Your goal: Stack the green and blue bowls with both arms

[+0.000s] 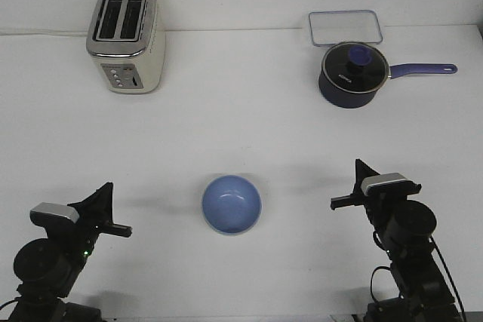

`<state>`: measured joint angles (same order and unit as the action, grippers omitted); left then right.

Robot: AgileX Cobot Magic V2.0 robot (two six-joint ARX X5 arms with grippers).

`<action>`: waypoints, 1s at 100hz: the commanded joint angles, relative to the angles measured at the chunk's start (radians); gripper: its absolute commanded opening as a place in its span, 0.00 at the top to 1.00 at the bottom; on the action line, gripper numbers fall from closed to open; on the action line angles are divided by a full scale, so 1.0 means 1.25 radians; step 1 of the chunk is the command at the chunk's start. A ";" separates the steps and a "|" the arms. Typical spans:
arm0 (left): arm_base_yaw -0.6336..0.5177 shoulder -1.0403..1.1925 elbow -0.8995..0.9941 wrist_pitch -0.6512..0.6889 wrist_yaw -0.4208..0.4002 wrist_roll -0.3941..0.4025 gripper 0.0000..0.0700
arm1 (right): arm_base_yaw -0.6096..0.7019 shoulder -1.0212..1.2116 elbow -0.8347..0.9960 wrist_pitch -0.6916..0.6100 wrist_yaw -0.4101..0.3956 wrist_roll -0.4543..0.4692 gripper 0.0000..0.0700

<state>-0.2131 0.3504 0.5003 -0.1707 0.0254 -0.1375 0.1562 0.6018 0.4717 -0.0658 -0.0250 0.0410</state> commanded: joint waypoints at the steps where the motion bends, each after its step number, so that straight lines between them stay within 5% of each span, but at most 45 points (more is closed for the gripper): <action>1: 0.000 -0.004 0.010 0.013 -0.003 0.014 0.98 | 0.003 0.001 0.004 0.011 0.001 -0.004 1.00; 60: 0.125 -0.282 -0.309 0.181 -0.003 0.047 0.98 | 0.003 0.001 0.004 0.011 0.001 -0.004 1.00; 100: 0.127 -0.278 -0.389 0.273 -0.002 0.052 0.98 | 0.003 0.001 0.004 0.014 0.001 -0.004 1.00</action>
<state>-0.0547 0.0044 0.0334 0.1581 0.0250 -0.0883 0.1562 0.6018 0.4717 -0.0616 -0.0246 0.0406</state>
